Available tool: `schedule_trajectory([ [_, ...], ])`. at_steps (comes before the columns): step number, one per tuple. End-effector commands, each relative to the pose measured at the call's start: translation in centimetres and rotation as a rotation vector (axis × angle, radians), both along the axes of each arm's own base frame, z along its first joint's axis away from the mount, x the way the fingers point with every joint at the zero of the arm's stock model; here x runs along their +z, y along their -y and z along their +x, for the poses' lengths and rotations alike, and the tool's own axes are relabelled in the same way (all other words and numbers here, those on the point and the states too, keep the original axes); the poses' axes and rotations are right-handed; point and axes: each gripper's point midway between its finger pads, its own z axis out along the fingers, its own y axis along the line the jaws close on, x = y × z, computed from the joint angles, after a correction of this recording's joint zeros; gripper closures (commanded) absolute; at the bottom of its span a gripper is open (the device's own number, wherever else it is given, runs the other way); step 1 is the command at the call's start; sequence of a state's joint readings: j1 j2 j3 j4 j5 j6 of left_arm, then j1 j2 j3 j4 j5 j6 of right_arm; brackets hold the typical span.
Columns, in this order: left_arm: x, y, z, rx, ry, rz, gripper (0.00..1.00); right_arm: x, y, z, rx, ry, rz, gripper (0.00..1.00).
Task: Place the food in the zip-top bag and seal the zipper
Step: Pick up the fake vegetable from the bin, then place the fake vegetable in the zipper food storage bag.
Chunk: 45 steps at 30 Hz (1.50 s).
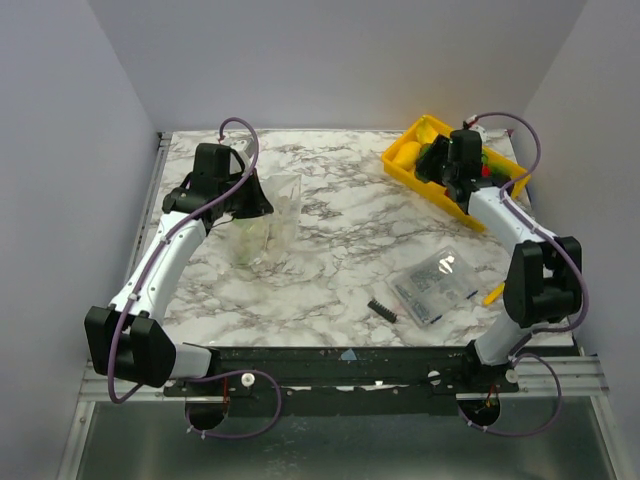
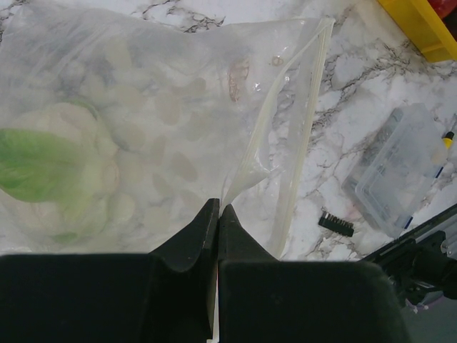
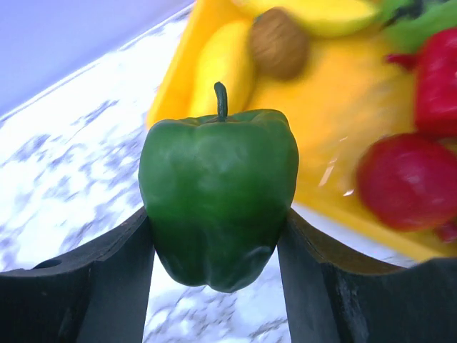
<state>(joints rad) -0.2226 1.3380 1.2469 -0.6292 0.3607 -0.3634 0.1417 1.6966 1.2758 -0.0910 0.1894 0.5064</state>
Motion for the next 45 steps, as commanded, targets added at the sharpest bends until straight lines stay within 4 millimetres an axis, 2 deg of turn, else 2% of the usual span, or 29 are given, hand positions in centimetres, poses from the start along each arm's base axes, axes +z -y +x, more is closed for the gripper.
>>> schedule_trajectory([
  [1,1.1,0.4,-0.5,-0.026,0.032,-0.031,1.00,2.2,-8.8,-2.8,0.346,0.062,0.215,0.99],
  [5,1.1,0.4,-0.5,-0.027,0.033,-0.032,1.00,4.7,-16.5,-7.4,0.612,0.111,0.297,1.00],
  [10,1.3,0.4,-0.6,-0.025,0.042,-0.031,1.00,8.2,-23.6,-14.0,0.877,0.192,0.457,1.00],
  [14,1.5,0.3,-0.7,-0.024,0.050,-0.031,1.00,9.7,-27.3,-17.6,0.982,0.201,0.522,1.00],
  [19,1.7,0.4,-0.7,-0.026,0.054,-0.035,1.00,10.8,-30.3,-20.2,1.029,0.200,0.591,1.00],
  [25,1.8,0.3,-0.9,-0.026,0.059,-0.036,1.00,9.6,-34.0,-21.3,1.024,0.115,0.671,0.99],
  [31,2.0,0.3,-1.0,-0.027,0.067,-0.039,1.00,6.6,-35.3,-19.5,0.813,-0.006,0.736,0.99],
  [39,2.0,0.5,-1.1,-0.033,0.069,-0.047,1.00,2.4,-35.3,-16.6,0.511,-0.129,0.695,0.98],
  [45,2.1,0.6,-1.2,-0.042,0.070,-0.058,1.00,1.2,-37.0,-15.7,0.508,-0.128,0.598,0.95],
])
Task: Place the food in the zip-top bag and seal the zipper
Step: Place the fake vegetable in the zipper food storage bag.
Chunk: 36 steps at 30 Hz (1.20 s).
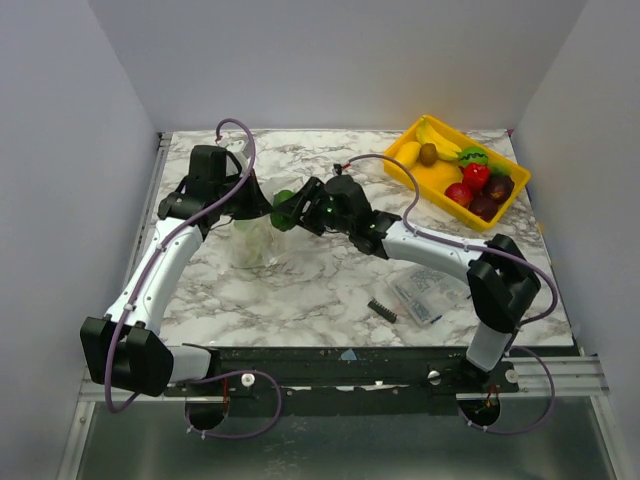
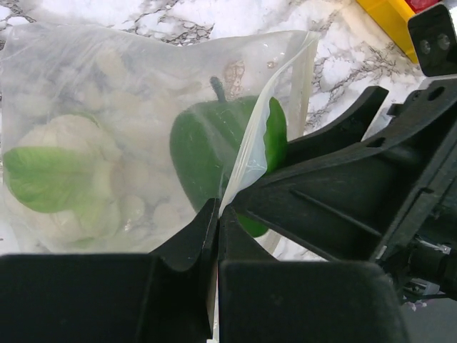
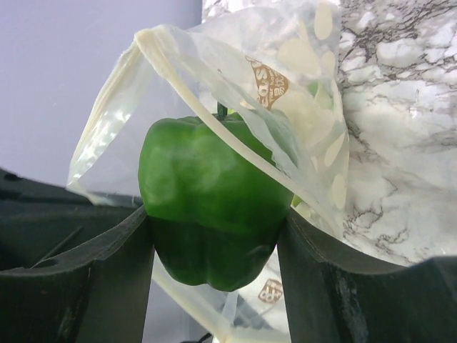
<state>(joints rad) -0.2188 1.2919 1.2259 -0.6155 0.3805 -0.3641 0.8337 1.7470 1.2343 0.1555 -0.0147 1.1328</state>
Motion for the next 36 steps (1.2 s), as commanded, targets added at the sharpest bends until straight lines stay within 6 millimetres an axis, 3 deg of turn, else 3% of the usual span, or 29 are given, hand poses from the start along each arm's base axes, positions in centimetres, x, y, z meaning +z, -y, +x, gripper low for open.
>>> schedule_trajectory([
  [1,1.2,0.7,-0.5,-0.032,0.037,-0.036,1.00,-1.9,-0.5,1.4,-0.064,0.012,-0.106,0.93],
  [8,1.1,0.6,-0.5,-0.030,0.036,-0.035,1.00,-3.0,-2.5,2.8,-0.020,0.102,-0.094,0.72],
  [15,0.8,0.5,-0.3,-0.023,0.030,-0.025,1.00,-3.4,-4.9,3.6,0.035,0.137,-0.062,0.62],
  [22,0.7,0.5,-0.2,-0.022,0.022,-0.025,1.00,-4.1,-5.6,4.4,0.054,0.201,-0.069,0.38],
  [29,0.5,-0.3,0.1,0.024,0.021,-0.007,1.00,-4.8,-5.0,4.6,0.065,0.179,-0.184,0.11],
  [36,0.7,-1.3,0.5,0.065,0.022,-0.024,1.00,-4.0,-2.1,3.0,0.110,0.171,-0.358,0.07],
])
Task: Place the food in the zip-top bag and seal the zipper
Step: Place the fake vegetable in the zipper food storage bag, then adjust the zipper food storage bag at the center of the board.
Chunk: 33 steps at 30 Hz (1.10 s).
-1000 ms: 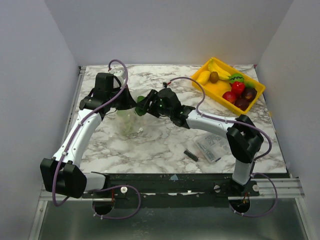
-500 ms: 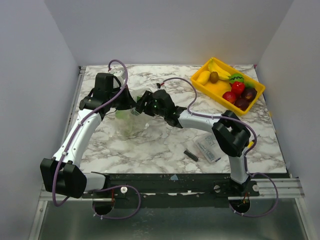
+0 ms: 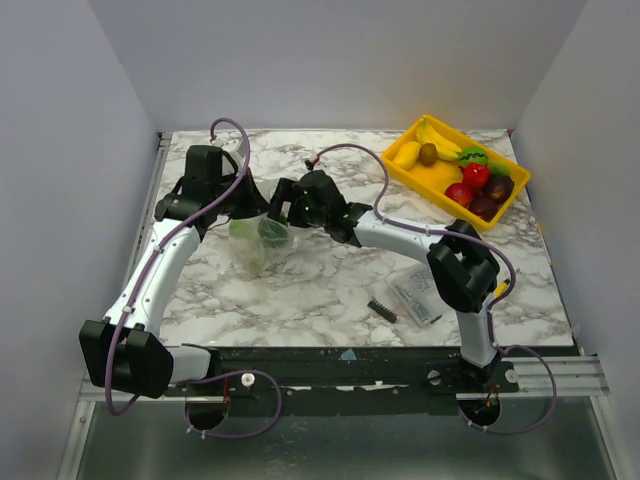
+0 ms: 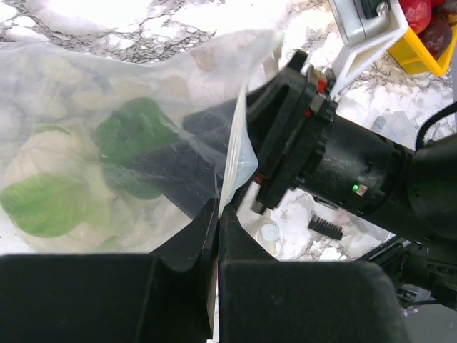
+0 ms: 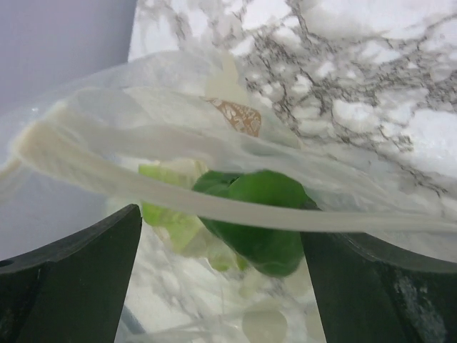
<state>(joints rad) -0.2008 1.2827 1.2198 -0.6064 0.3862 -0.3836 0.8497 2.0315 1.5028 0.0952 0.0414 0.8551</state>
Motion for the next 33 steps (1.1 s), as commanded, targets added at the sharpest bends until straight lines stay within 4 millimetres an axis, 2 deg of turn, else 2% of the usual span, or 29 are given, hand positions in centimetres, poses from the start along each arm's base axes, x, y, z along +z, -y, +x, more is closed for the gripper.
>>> schedule_trajectory([
  [1,0.5,-1.0,0.4,0.043,0.020,-0.009,1.00,2.0,2.3,-1.6,0.039,0.024,-0.135,0.07],
  [6,0.5,-0.9,0.4,0.033,0.013,-0.026,1.00,4.5,4.6,-3.6,0.090,0.035,-0.228,0.07],
  [11,0.5,-0.6,0.4,0.022,0.009,-0.038,1.00,7.0,7.4,-4.7,0.058,0.077,-0.254,0.07],
  [15,0.5,-0.6,0.3,0.021,0.011,-0.037,1.00,6.0,11.1,-4.2,-0.083,0.094,-0.331,0.09],
  [18,0.4,-0.6,0.2,0.020,0.011,-0.036,1.00,4.5,12.4,-4.4,-0.141,0.067,-0.338,0.17],
  [20,0.5,-0.7,0.2,0.020,0.014,-0.037,1.00,3.7,12.2,-4.5,-0.166,0.042,-0.306,0.21],
  [25,0.4,-0.7,0.3,0.021,0.014,-0.035,1.00,1.6,9.9,-4.3,-0.116,0.000,-0.257,0.29],
  [28,0.3,-0.7,0.3,0.020,0.011,-0.032,1.00,0.7,8.1,-4.2,-0.048,-0.002,-0.251,0.43],
  [30,0.4,-0.7,0.3,0.020,0.012,-0.033,1.00,0.9,7.3,-4.1,-0.029,-0.001,-0.240,0.51],
  [33,0.7,0.0,-0.1,0.013,-0.009,-0.085,1.00,3.0,6.6,-4.5,0.004,0.009,-0.202,0.75],
])
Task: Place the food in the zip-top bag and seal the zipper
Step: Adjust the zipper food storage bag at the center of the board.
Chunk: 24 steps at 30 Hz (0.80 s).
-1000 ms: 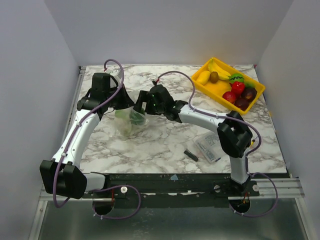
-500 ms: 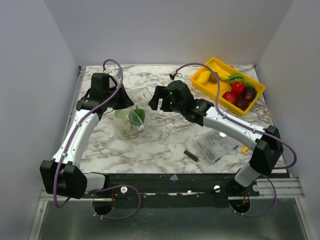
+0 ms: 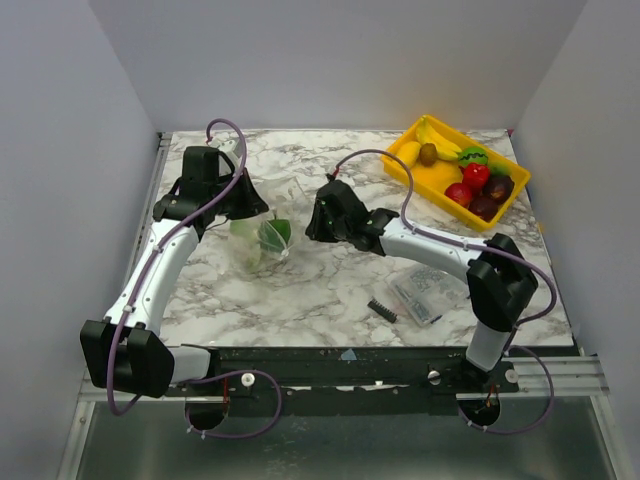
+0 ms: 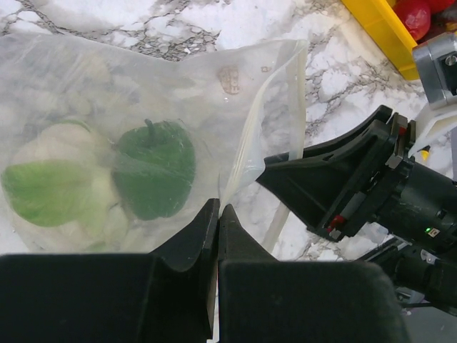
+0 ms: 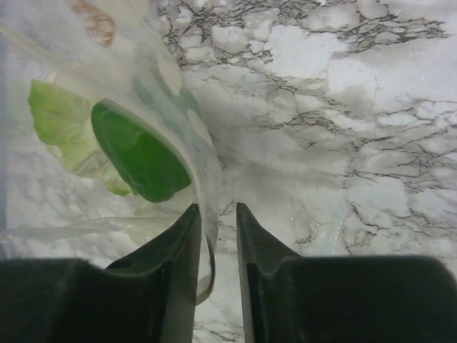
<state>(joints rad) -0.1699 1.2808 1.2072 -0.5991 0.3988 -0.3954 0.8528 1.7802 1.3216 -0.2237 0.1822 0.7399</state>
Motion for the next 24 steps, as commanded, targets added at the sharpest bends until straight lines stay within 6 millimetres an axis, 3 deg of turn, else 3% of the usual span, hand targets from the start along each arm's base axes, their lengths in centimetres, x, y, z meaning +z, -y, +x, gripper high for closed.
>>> schedule_trajectory([
  [1,1.0,0.9,-0.7,0.003,-0.035,-0.096,1.00,5.3,-2.6,-0.2,0.071,0.045,0.113,0.82],
  [3,2.3,1.3,-1.9,0.048,-0.089,-0.169,1.00,8.2,-2.4,-0.3,0.074,0.057,0.123,0.97],
  [8,7.6,1.9,-5.7,0.157,-0.088,-0.436,1.00,14.1,-2.5,-1.1,0.144,0.049,0.089,1.00],
  [10,8.2,1.5,-6.6,0.222,-0.085,-0.513,1.00,15.7,-3.1,-1.7,0.194,0.055,0.123,1.00],
  [12,7.2,1.7,-7.1,0.271,-0.123,-0.611,1.00,16.3,-3.8,-2.2,0.245,0.050,0.151,1.00],
  [15,2.3,2.1,-6.7,0.342,-0.237,-0.716,1.00,14.5,-5.0,-1.6,0.270,0.045,0.150,0.99],
  [18,-2.3,2.6,-6.1,0.363,-0.372,-0.692,1.00,10.6,-6.4,0.0,0.274,0.043,0.102,1.00],
  [21,-2.9,3.1,-6.1,0.330,-0.412,-0.679,1.00,7.4,-6.7,1.5,0.249,0.014,0.013,1.00],
  [24,-1.0,2.8,-6.1,0.323,-0.347,-0.677,1.00,8.4,-7.4,1.4,0.269,0.019,0.036,1.00],
])
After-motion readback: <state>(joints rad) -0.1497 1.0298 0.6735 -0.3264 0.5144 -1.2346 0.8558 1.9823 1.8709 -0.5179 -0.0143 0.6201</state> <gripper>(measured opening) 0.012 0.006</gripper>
